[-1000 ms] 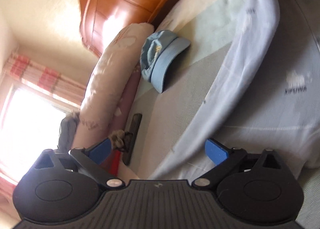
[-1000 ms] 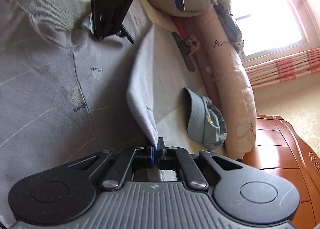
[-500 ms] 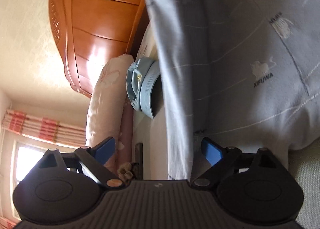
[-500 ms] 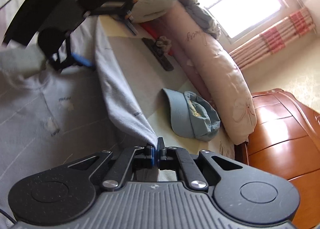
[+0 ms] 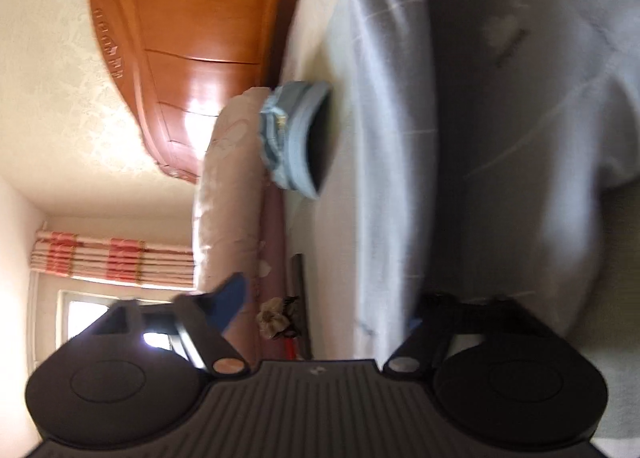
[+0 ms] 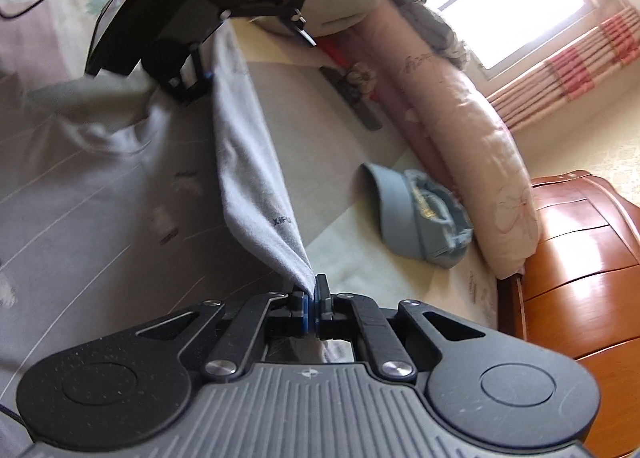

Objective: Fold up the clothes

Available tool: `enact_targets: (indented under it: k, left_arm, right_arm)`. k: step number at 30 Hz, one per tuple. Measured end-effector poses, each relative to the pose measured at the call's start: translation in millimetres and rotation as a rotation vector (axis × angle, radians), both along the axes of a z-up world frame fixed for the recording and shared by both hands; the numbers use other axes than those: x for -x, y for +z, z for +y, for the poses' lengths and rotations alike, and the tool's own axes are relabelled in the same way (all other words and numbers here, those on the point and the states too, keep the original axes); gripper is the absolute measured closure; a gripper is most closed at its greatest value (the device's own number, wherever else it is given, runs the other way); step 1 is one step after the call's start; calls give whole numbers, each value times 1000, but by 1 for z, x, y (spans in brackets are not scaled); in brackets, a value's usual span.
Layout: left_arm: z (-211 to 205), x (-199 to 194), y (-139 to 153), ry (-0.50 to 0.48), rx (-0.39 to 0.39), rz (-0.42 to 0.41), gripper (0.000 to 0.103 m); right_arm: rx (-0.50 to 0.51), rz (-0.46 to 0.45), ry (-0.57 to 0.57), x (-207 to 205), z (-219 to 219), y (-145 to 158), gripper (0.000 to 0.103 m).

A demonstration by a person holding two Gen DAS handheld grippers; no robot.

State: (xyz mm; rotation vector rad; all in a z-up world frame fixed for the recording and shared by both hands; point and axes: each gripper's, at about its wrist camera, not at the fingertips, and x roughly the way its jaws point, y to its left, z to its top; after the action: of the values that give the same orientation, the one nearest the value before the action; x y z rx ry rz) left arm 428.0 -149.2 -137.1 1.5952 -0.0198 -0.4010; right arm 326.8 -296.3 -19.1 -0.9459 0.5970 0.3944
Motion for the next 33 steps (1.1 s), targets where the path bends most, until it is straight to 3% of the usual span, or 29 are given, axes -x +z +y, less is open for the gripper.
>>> enact_targets:
  k: [1, 3, 4, 6, 11, 14, 20, 26, 31, 33]
  left_arm:
    - [-1, 2, -3, -2, -15, 10, 53]
    - [-2, 3, -10, -4, -37, 28, 75]
    - [-2, 2, -11, 3, -36, 46, 81]
    - [-2, 1, -11, 30, -23, 89, 101]
    - [-2, 2, 3, 71, -1, 166, 101]
    - [0, 8, 17, 52, -33, 161, 101]
    - [4, 37, 68, 19, -18, 190, 101]
    - [2, 80, 110, -21, 10, 283, 102]
    - [-2, 125, 119, -84, 11, 355, 103]
    - [-2, 125, 114, -71, 2, 336, 103]
  right_arm:
    - [1, 9, 0, 1, 0, -3, 98]
    - [-3, 25, -3, 2, 0, -7, 98]
    - [-5, 31, -3, 2, 0, -8, 98]
    - [-8, 42, -3, 3, 0, -11, 98]
    - [-5, 48, -2, 6, 0, -13, 98]
    - [-4, 35, -5, 6, -2, -11, 98]
    - [1, 1, -15, 8, -11, -1, 98]
    - [-64, 4, -26, 9, -31, 16, 98]
    - [-158, 63, 32, 22, -49, 30, 98]
    - [-155, 70, 46, 28, -50, 31, 98]
